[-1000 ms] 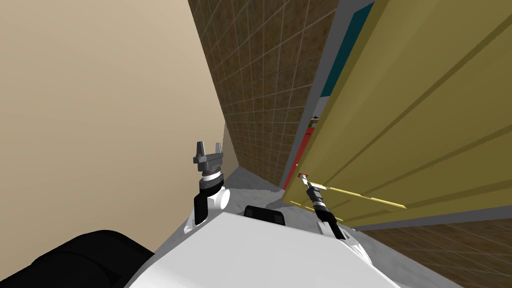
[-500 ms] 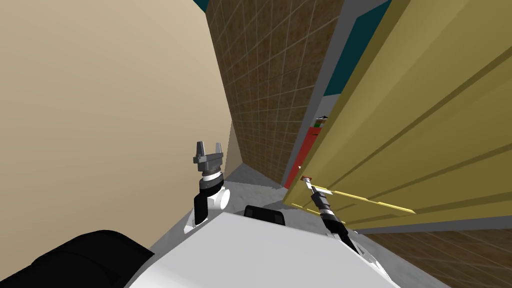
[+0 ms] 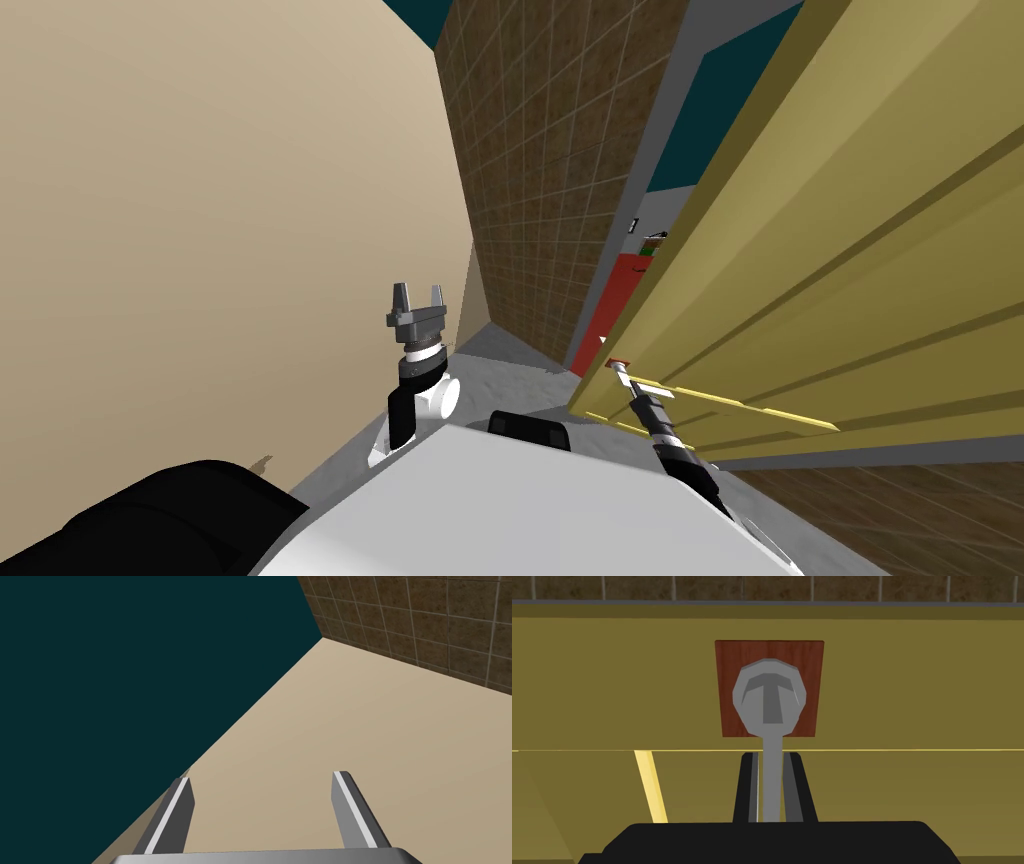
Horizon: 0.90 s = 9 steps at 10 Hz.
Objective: Pull the door open
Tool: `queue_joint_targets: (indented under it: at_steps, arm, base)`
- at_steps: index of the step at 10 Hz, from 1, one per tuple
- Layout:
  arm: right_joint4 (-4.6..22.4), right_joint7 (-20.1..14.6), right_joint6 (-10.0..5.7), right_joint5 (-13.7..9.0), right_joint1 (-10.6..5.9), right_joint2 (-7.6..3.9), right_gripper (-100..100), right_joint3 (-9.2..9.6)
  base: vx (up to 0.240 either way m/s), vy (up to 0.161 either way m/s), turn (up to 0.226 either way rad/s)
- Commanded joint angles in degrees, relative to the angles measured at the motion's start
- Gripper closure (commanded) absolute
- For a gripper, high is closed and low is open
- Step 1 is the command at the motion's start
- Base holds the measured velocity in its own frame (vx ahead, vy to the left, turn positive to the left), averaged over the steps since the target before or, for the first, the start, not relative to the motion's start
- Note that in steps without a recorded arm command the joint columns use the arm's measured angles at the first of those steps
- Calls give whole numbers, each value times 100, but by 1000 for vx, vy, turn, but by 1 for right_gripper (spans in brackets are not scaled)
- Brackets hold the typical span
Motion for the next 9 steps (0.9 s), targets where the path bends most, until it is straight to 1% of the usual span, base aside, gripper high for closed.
queue_joint_targets:
  at_steps: [1,2,4,5,6,7,8,9]
  arm:
    - [-46,-85,-172,85,120,-72,100,110]
    - [-60,-109,-222,109,154,-92,100,142]
    - [-117,-215,-436,215,304,-182,100,279]
    - [-131,-240,-488,241,340,-203,100,312]
    - [-167,-305,-621,307,433,-258,100,398]
    - [-175,-321,-654,323,456,-272,100,418]
    - [-193,-293,-581,321,447,-228,100,421]
    - [-104,-323,-713,327,483,-251,100,438]
  base:
    - [-126,-31,37]
    - [-193,-71,43]
    - [-196,-69,30]
    - [-173,-64,15]
    - [-145,-72,17]
    - [-144,-84,16]
    - [-68,-31,12]
    - [-150,-21,217]
